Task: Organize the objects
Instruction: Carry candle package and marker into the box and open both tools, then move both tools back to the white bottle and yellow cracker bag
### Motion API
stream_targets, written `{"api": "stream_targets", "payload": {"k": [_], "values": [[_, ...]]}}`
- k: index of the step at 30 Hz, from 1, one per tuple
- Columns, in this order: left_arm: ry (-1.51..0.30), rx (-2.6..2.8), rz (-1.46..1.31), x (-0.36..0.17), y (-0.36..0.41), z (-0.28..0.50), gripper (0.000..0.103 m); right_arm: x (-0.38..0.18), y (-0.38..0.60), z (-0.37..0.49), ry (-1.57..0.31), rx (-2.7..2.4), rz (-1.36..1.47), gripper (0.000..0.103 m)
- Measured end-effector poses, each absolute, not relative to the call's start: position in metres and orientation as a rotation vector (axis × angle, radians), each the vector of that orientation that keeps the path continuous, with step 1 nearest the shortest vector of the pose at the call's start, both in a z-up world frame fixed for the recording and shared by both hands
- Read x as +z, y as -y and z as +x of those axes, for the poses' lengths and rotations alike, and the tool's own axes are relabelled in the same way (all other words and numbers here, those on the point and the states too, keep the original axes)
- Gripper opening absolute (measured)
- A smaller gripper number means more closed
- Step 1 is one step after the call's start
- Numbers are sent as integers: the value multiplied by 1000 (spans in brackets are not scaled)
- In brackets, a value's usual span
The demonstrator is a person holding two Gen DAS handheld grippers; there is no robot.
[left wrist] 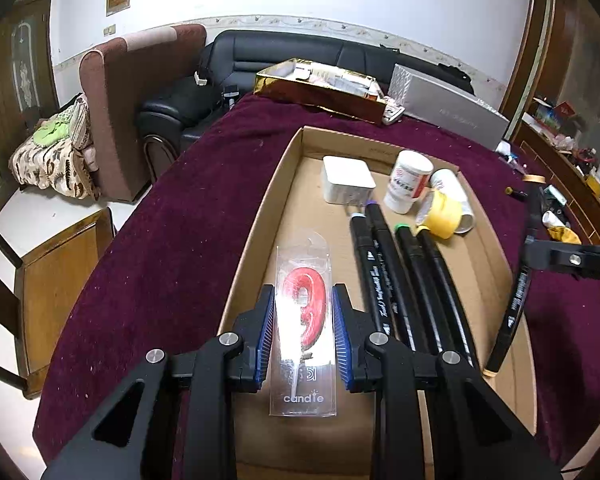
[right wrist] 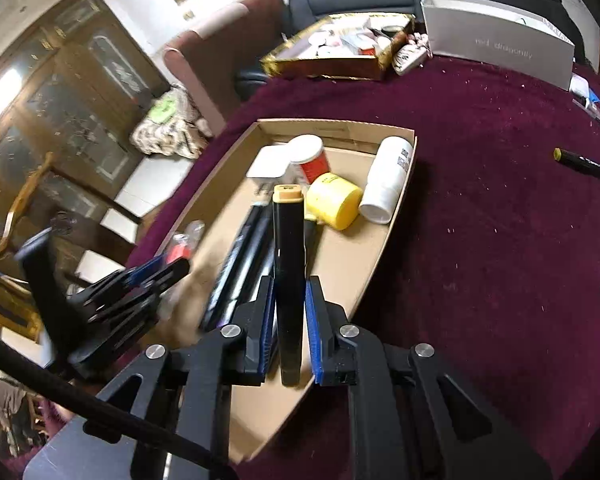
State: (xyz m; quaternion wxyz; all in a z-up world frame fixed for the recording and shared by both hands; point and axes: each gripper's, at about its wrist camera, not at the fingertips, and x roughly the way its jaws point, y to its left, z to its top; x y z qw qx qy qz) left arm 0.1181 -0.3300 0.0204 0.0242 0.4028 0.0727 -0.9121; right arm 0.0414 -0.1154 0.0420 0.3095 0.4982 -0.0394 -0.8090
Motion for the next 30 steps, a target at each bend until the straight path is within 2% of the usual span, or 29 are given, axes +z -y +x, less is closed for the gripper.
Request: {"api": "stream_targets", "payload": {"k": [15, 21, 23, 27, 29, 30], "values": [[-289, -2823, 1286, 14, 336, 108, 25, 9, 150, 28, -93, -2196, 1411, 14], [-375, -2818, 1262, 26, 342, 114, 37, 3, 147, 28, -41, -2160, 1443, 16], [-377, -2820, 1245, 31, 341, 116, 44, 7, 143, 30, -29, -2165, 1431, 22], [-378, -2826, 1208, 46, 336, 126, 44, 22, 127, 40, 5, -2184, 1378, 30], [-373, -2844, 1178, 56, 331, 134, 44, 32, 113, 46, 25, -2206, 1340, 42], [-366, -2854, 1164, 60, 328, 136, 45, 36, 108, 49, 32, -2222, 1324, 45]]}}
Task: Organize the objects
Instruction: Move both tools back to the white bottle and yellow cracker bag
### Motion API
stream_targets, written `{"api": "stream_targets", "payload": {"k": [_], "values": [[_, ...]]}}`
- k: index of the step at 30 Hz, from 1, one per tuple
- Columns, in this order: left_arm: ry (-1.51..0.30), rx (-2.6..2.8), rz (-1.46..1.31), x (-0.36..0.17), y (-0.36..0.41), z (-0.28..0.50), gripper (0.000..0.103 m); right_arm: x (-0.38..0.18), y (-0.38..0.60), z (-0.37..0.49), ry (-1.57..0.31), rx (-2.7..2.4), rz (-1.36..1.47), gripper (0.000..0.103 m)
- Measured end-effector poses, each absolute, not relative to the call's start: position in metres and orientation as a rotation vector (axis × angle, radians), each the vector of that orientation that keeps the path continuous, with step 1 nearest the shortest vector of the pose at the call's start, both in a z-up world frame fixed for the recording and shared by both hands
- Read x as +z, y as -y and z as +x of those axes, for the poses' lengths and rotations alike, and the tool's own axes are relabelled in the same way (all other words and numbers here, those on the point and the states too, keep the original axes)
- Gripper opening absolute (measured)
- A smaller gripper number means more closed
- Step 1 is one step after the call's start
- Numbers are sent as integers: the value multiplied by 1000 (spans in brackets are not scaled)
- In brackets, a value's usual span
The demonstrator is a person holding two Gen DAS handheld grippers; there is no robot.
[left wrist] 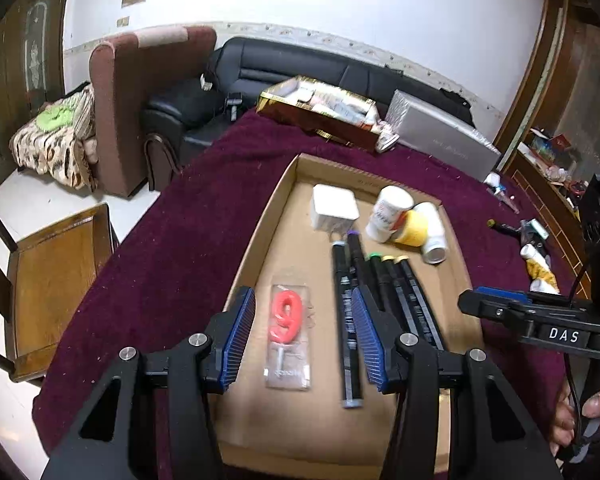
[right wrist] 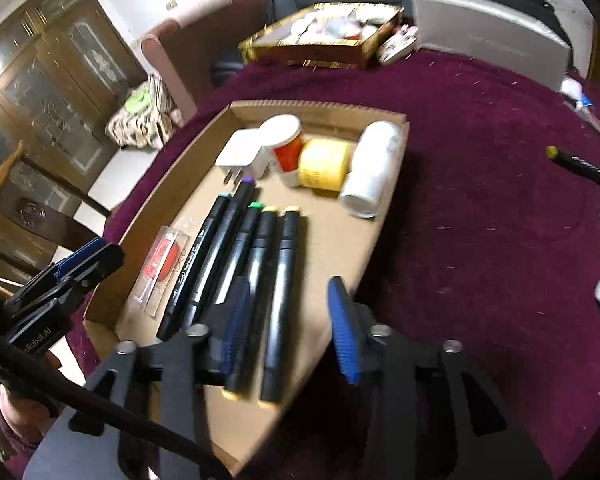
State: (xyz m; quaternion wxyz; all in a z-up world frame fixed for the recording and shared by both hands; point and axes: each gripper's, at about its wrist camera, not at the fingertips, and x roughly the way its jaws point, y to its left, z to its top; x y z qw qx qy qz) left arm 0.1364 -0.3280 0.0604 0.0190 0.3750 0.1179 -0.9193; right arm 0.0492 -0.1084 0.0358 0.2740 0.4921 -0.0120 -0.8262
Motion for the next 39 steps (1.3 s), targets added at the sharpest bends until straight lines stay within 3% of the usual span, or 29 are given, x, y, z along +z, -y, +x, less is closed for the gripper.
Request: {"api": "stream_targets", "payload": {"k": [4, 20, 28, 34, 39], "values": [[-334, -2918, 1104, 78, 305, 148, 53, 48, 69, 56, 84, -2305, 1278, 51], [-7, -3132, 1382, 71, 147, 147, 53, 56, -174, 50, 507, -2717, 1279, 58], [13, -3118, 1441, 64, 129, 151, 53, 19, -219, -3, 749, -2654, 1400, 59], [-54, -3077, 1439, 65, 141, 139, 53, 7, -151, 9, 696, -2283, 1360, 62], [-149, -3051, 1489, 56, 139, 117, 53, 26, -151, 24, 575, -2438, 1298, 62]]}}
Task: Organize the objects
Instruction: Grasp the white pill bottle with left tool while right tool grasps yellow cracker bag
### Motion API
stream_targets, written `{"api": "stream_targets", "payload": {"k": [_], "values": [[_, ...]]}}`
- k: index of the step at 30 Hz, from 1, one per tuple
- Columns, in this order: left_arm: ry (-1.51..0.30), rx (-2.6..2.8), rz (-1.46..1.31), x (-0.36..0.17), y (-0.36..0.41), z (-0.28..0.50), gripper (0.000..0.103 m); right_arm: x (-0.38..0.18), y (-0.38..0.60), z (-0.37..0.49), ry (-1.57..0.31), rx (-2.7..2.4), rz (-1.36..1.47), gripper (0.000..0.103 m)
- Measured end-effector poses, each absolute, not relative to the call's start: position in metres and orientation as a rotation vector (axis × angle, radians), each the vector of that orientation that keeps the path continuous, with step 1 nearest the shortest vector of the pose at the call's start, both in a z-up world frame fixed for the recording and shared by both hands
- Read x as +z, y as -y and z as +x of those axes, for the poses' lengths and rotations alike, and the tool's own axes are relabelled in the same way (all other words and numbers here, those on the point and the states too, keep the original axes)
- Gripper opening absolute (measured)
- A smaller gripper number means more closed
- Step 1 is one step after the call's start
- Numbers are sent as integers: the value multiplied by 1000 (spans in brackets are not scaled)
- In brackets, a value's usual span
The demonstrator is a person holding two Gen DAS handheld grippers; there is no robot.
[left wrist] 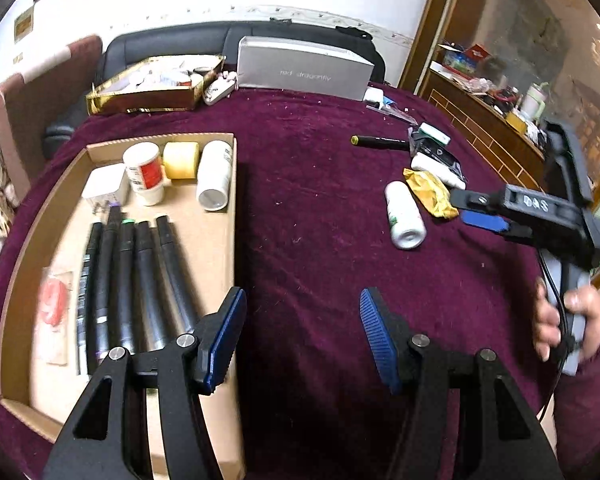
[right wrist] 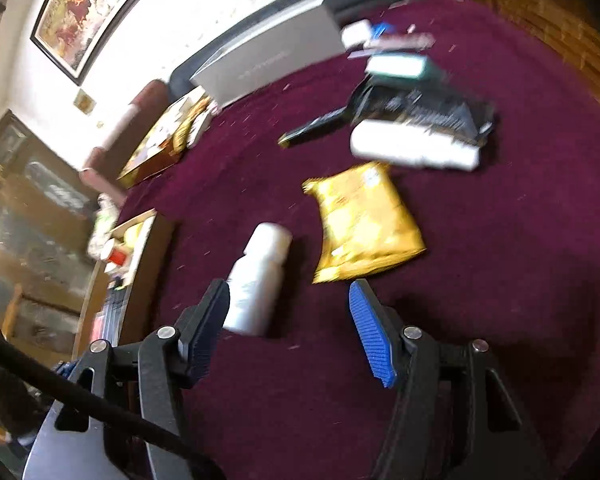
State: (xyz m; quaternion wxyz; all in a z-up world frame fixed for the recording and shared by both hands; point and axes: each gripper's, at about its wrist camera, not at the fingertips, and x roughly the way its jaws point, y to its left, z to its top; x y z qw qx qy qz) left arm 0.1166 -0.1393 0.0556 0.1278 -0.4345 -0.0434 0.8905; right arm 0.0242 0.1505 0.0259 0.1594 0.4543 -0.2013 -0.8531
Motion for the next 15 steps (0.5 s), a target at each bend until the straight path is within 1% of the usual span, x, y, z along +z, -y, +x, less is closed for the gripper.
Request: {"api": "stream_targets", "payload": {"k": [5, 8, 11, 13, 15], "values": [[205, 2556, -1247, 55, 116, 84, 53, 29, -171, 29, 639, -2489, 1277, 62], [159, 2557, -1207, 59, 89, 62, 53, 27, -184, 28, 693, -2496, 1272, 62], [9, 2547, -1176, 56, 51, 49, 53, 25, -200, 30, 722, -2505, 1272, 62], [-147, 2529, -1146, 50, 23, 45, 53, 25, -208, 29, 729, -2513, 1271, 62], [-354, 2562, -1119, 39, -3, 40, 53, 26, -215, 27, 736, -2517, 1277, 62]]}}
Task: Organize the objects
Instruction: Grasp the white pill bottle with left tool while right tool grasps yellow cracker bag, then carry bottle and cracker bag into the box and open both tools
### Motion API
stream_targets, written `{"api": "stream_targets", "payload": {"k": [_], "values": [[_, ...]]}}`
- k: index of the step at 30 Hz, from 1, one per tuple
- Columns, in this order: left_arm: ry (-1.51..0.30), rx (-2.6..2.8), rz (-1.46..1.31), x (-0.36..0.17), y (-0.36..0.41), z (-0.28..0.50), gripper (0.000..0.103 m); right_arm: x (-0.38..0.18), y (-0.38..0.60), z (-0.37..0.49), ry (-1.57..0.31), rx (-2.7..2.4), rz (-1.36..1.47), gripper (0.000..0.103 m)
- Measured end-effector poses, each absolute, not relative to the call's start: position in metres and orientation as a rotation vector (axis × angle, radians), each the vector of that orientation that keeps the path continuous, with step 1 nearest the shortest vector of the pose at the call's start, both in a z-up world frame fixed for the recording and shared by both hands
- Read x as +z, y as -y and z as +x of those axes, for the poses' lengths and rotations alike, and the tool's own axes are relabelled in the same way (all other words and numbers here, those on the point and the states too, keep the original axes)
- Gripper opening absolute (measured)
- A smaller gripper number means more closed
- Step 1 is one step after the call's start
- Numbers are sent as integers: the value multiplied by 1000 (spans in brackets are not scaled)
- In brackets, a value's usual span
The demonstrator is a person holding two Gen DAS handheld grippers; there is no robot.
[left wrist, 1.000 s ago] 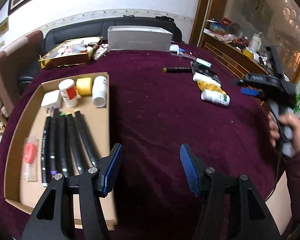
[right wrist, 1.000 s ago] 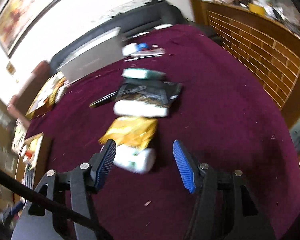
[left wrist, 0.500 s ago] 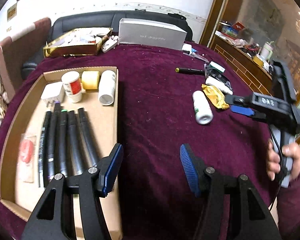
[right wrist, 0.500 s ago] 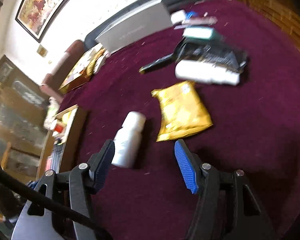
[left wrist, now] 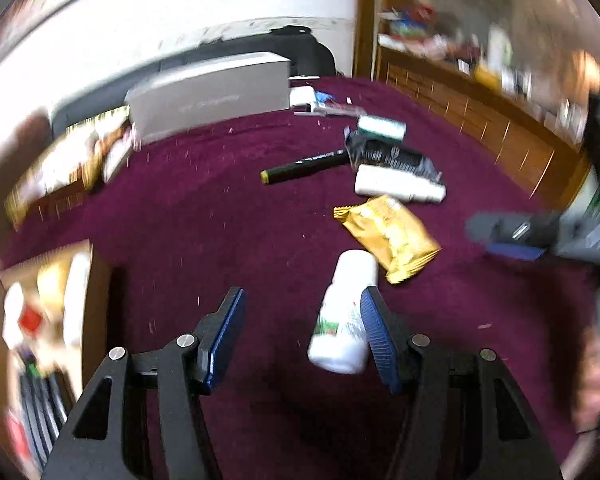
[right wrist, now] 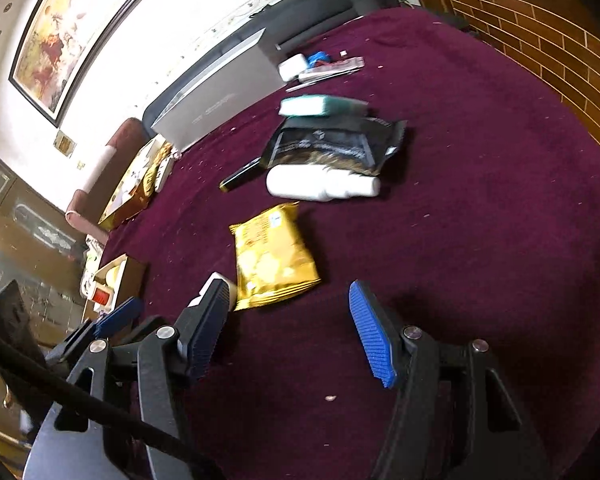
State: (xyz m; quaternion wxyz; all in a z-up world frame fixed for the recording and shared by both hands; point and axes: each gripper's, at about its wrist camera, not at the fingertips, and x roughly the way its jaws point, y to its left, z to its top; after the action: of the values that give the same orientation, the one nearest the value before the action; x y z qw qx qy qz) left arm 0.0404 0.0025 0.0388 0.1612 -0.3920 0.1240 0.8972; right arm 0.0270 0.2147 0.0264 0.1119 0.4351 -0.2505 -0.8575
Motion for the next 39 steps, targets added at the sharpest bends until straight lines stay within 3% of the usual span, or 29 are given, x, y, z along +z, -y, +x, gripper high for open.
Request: {"api": "stream_targets", "payload": {"k": [1, 5, 7, 9, 10, 11, 18, 27, 28, 29, 39], "values": [[-400, 2565, -1099, 35, -9, 39, 59, 27, -217, 26, 741, -2512, 1280, 62], [-578, 2498, -1224, 8, -35, 28, 62, 28, -218, 17, 737, -2493, 1294, 62], [-559, 2503, -1138, 8, -36, 29, 63, 27, -212, 9, 714, -2489, 1304, 62], [-459, 2458, -1191, 7, -26, 22, 56, 25, -203, 0, 687, -2480, 1323, 62], [-374, 2425, -1223, 7, -18, 19, 31, 23, -198, -4, 671, -2476, 1335, 62], [-301, 2406, -1260, 8, -10, 17, 28, 22, -192, -8, 645, -2475, 1347, 62], [-120, 2457, -1273, 24, 42, 38, 29, 20, -155, -24, 414, -2556, 1384, 63], [-77, 2550, -1256, 38, 77, 69, 29, 6, -124, -39, 180, -2645, 1460, 67], [-76, 2561, -1250, 40, 80, 72, 29, 6, -121, -38, 150, -2653, 1470, 63], [-73, 2568, -1246, 41, 82, 73, 29, 6, -118, -37, 136, -2659, 1475, 48], [-61, 2646, -1188, 55, 104, 104, 29, 23, -102, -1, 146, -2643, 1420, 43]]}}
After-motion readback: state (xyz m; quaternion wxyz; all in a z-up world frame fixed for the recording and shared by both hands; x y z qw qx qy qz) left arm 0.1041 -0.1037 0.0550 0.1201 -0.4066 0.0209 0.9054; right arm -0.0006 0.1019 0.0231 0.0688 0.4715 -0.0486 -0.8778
